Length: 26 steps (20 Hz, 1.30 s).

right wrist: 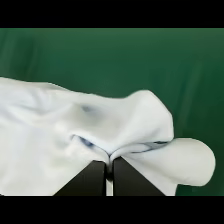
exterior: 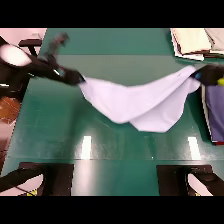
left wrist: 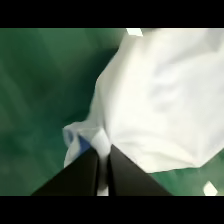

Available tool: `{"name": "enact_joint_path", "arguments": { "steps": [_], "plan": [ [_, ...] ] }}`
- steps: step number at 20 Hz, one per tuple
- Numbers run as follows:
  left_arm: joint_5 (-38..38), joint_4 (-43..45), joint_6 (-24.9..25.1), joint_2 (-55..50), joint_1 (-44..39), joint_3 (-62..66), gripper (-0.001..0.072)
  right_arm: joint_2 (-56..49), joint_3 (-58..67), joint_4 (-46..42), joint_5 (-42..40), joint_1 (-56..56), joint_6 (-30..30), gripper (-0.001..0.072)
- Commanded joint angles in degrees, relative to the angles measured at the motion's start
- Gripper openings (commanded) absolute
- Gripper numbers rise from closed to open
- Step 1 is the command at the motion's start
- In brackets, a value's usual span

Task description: Fold the shirts.

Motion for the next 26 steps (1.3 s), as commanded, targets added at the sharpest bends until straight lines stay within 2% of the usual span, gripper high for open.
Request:
{"name": "enact_joint_path", "arguments": {
  "steps": [1,4,8,13,16,19,22,26],
  "plan": [
    [1.97,6.03,-1.79,11.13,2.23,14.12,0.0026,-0.02,13.49,-0.07,0.46,-1.18,-1.38,0.0016],
    [4.61,8.74,-4.17,18.86,2.27,21.75,0.0025,-0.02,25.33,-0.17,1.95,-1.18,-1.57,0.0016],
    [4.33,9.25,-6.34,24.59,2.27,26.27,0.0025,-0.44,35.52,-0.28,5.01,-1.2,-1.55,0.0015],
    [-1.81,10.95,-8.39,24.81,2.27,26.88,0.0025,-6.08,44.04,-0.2,12.61,-1.2,0.66,0.0016],
    [-7.45,21.2,-10.38,20.24,2.27,25.9,0.0025,-8.59,37.81,-0.02,12.92,-1.18,4.57,0.0016],
    [-8.41,30.27,-11.98,13.07,2.27,19.06,0.0026,-14.01,29.77,-0.04,14.58,-1.11,5.16,0.0016],
    [-5.25,28.89,-11.93,3.06,2.27,9.11,0.0026,-23.17,22.84,0.11,14.86,-1.11,5.16,0.0016],
    [4.87,28.26,-11.93,-12.07,2.34,2.05,0.0028,-36.79,18.84,2.43,10.01,-0.76,2.86,0.0017]
  ]
}}
